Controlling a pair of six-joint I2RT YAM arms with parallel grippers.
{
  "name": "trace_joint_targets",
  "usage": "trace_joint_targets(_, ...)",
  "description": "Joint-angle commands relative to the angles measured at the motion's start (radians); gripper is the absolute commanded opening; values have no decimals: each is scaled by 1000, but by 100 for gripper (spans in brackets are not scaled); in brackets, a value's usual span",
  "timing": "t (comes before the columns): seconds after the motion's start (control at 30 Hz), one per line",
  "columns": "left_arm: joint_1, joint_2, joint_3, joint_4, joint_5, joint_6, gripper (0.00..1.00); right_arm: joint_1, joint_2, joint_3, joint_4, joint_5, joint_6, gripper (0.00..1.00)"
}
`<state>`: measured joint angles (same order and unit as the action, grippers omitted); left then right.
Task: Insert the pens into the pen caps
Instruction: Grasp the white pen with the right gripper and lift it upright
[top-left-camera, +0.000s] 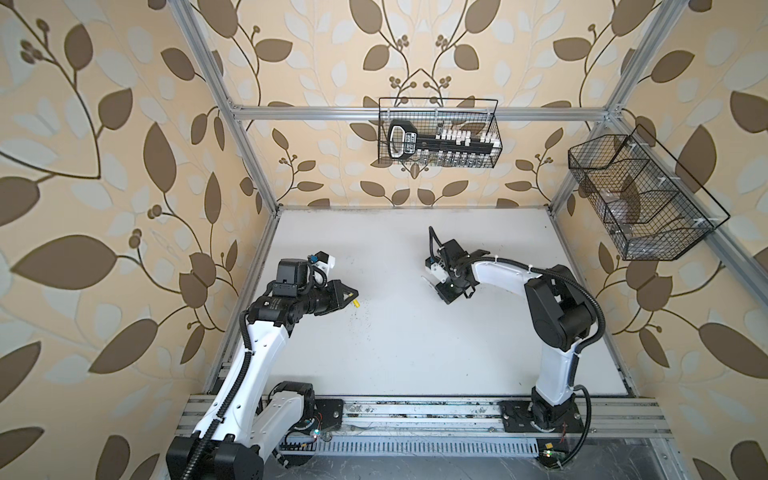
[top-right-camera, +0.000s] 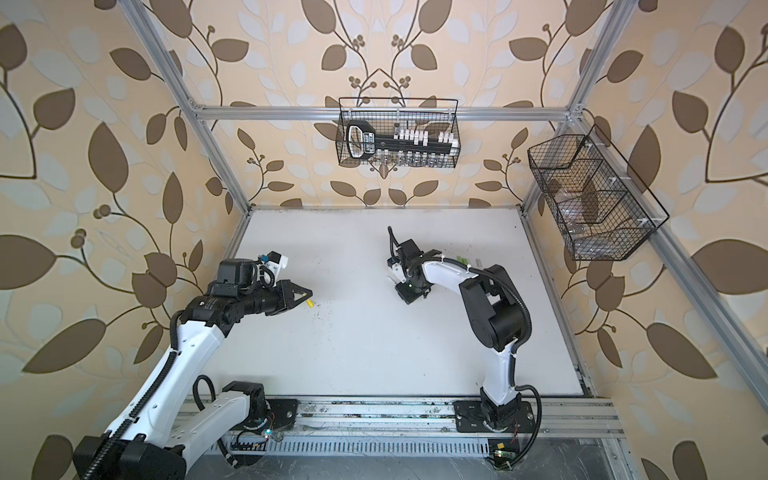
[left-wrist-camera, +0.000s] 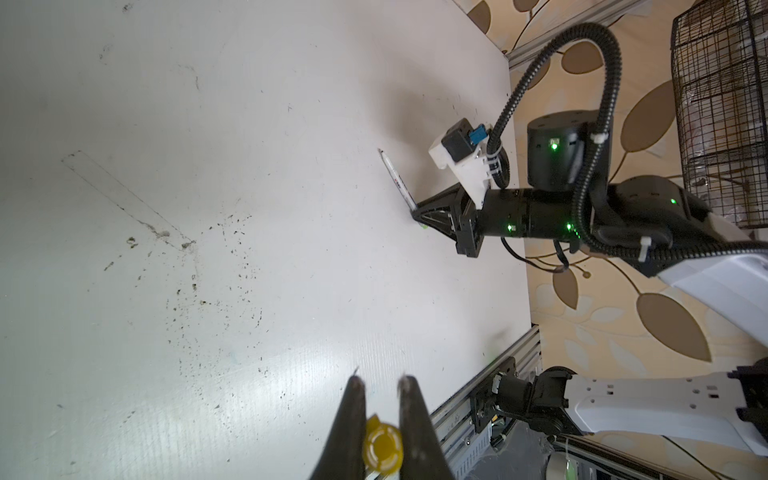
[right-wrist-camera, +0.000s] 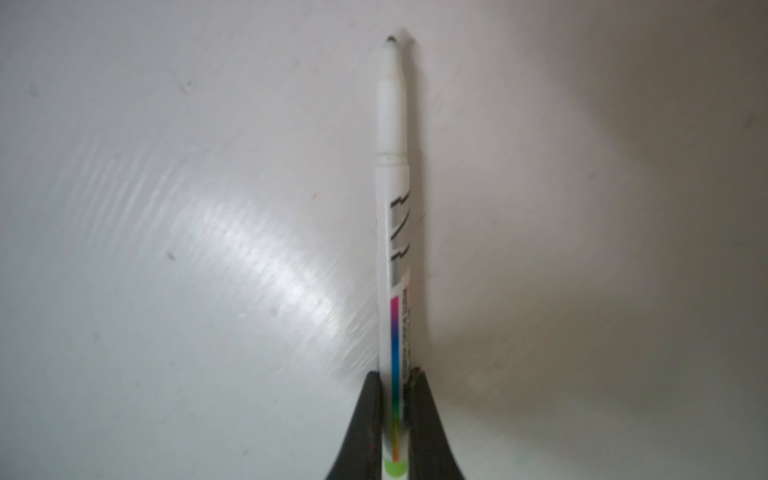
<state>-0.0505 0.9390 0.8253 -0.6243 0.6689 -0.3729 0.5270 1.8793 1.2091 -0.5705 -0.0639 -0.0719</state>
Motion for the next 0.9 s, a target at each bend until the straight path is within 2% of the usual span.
trace_joint_targets(0.0, 12, -7, 10, 22, 15, 10, 0, 52, -97, -102, 62, 15, 141, 8)
trace_joint_targets(0.23, 12, 13, 14, 26, 41, 9, 0, 192, -166, -222, 113, 47, 245, 13)
trace_joint_targets(0.47, 12, 7, 12, 23, 34, 11, 0, 221, -107, -142, 103, 52, 234, 27)
trace_joint_targets(0.77, 12, 4, 12, 20, 20, 10, 0, 234, 5, -44, 69, 48, 208, 28)
trace_joint_targets(0.87, 12, 4, 12, 21, 21, 9, 0, 245, 29, -24, 53, 57, 204, 24)
